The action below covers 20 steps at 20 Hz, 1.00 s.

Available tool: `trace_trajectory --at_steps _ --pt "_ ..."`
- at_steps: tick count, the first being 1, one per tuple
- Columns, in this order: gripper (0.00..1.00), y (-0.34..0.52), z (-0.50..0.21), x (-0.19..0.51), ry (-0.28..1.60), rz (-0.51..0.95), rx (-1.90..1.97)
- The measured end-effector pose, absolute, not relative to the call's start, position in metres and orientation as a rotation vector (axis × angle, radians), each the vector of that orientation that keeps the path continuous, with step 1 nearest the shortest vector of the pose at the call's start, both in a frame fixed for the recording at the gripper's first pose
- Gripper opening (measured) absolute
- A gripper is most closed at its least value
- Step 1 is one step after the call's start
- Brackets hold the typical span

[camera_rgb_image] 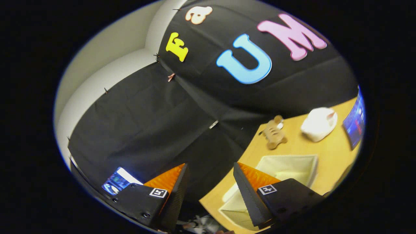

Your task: Open the storage box then place both shoes into the box .Put the left shoe in first, then the right shoe, with the right side of both shoes facing outward in a uniform manner.

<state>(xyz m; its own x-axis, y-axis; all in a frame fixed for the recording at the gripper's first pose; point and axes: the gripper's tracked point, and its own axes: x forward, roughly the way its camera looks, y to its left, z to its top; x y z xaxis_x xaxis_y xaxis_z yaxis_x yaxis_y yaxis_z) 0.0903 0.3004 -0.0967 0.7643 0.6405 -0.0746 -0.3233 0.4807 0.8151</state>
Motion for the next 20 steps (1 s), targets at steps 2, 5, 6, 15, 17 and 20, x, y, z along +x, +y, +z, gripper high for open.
trace_trajectory --at_steps 2,5,6,15,17,20 --pt "0.85 0.261 -0.107 0.088 0.367 0.511 0.754" --pt "0.87 0.202 -0.124 0.075 0.341 0.368 0.591" --pt "0.9 0.183 -0.131 0.069 0.345 0.329 0.556" --pt "0.97 0.086 -0.258 -0.023 0.594 0.085 0.252" --pt "0.97 0.083 -0.289 -0.036 0.661 0.067 0.224" --pt "0.94 0.081 -0.333 -0.056 0.74 0.05 0.205"
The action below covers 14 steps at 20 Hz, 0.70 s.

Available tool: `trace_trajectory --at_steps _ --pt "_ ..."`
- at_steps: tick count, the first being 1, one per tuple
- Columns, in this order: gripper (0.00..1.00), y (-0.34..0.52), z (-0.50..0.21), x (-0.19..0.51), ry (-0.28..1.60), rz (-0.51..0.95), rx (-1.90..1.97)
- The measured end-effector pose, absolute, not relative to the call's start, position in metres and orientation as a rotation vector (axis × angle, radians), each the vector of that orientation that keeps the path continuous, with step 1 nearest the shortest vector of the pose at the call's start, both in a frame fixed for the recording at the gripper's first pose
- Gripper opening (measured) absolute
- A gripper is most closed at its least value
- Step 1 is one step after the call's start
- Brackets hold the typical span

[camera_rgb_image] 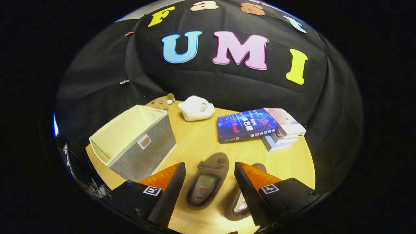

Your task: Open the storage box then place both shoes into the box .Put the left shoe in first, then the right shoe, with the right side of both shoes facing outward in a uniform manner.

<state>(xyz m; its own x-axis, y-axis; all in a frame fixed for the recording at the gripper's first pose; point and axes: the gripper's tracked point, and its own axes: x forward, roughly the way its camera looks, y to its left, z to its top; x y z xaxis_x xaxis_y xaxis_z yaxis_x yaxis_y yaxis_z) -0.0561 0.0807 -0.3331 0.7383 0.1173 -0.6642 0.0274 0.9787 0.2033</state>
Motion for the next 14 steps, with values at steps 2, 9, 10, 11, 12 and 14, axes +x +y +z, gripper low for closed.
trace_trajectory --at_steps 2,9,10,11,12,14 --pt "0.91 0.077 -0.362 -0.062 0.795 0.037 0.202" --pt "0.89 0.07 -0.417 -0.062 0.914 0.037 0.201" --pt "0.88 0.071 -0.425 -0.058 0.926 0.038 0.202" --pt "0.88 0.071 -0.433 -0.056 0.939 0.043 0.199" --pt "0.87 0.07 -0.439 -0.052 0.944 0.042 0.194" --pt "0.76 0.071 -0.45 -0.044 0.956 0.041 0.215"
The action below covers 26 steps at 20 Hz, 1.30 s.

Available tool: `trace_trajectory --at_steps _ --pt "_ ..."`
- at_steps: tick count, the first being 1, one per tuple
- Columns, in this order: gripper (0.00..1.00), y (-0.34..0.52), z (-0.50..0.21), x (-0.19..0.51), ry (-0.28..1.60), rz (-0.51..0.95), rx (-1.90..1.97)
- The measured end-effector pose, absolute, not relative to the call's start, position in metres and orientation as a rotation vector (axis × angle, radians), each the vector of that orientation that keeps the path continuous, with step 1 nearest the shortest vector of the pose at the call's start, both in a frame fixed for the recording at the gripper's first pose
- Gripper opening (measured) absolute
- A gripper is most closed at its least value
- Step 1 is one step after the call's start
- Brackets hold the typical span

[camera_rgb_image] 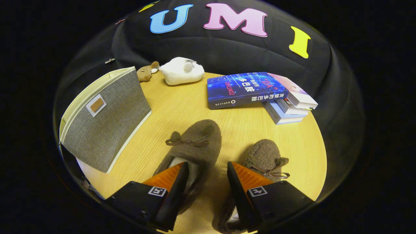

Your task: Open the storage box then place both shoes into the box .Put the left shoe in first, then the right shoe, with the right side of both shoes facing outward in a uniform manner.

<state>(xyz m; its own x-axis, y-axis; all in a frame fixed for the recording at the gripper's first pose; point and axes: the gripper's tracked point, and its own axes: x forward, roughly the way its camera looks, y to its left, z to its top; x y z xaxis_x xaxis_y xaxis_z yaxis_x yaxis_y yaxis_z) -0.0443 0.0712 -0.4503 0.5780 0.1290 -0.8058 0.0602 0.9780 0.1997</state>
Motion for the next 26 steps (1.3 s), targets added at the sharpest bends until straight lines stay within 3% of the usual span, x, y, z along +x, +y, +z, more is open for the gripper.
trace_trajectory --at_steps 7,10,18,26 --pt "0.48 0.074 -0.471 -0.033 0.999 0.016 0.288" --pt "0.09 0.068 -0.472 -0.032 1.0 -0.019 0.272" --pt "0.05 0.067 -0.442 -0.032 0.954 -0.065 0.321" --pt "0.05 0.061 -0.345 -0.009 0.845 -0.132 0.338"
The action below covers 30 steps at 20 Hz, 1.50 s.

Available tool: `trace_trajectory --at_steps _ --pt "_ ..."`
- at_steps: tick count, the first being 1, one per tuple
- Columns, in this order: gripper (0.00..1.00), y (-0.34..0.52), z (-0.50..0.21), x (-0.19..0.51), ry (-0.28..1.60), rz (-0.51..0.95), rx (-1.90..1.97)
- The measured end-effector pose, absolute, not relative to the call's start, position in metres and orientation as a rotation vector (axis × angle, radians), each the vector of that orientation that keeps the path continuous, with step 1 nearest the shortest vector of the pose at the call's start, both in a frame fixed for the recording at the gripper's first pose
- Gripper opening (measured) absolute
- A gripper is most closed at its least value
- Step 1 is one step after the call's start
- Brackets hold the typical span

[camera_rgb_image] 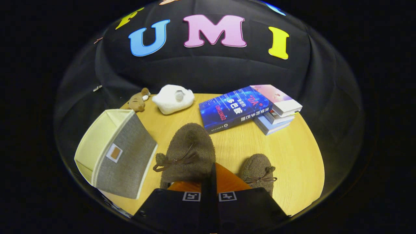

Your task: Open the storage box then place both shoes into the box .Put the left shoe in first, then the right shoe, with the right side of both shoes facing outward in a uniform manner.

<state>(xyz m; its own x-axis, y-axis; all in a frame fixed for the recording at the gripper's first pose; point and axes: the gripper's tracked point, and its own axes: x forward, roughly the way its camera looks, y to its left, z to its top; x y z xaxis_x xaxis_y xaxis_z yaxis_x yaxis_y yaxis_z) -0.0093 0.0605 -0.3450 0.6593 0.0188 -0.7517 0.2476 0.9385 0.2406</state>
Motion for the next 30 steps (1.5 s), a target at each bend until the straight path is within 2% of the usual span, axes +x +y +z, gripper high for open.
trace_trajectory --at_steps 4,8,15,20,30 --pt "0.05 0.07 -0.295 0.008 0.827 -0.17 0.378" --pt "0.05 0.1 -0.257 0.032 0.81 -0.142 0.404" --pt "0.05 0.192 -0.222 0.066 0.815 -0.097 0.511" --pt "0.05 0.265 -0.228 0.087 0.84 -0.082 0.566" --pt "0.05 0.337 -0.312 0.088 1.027 -0.139 0.506"
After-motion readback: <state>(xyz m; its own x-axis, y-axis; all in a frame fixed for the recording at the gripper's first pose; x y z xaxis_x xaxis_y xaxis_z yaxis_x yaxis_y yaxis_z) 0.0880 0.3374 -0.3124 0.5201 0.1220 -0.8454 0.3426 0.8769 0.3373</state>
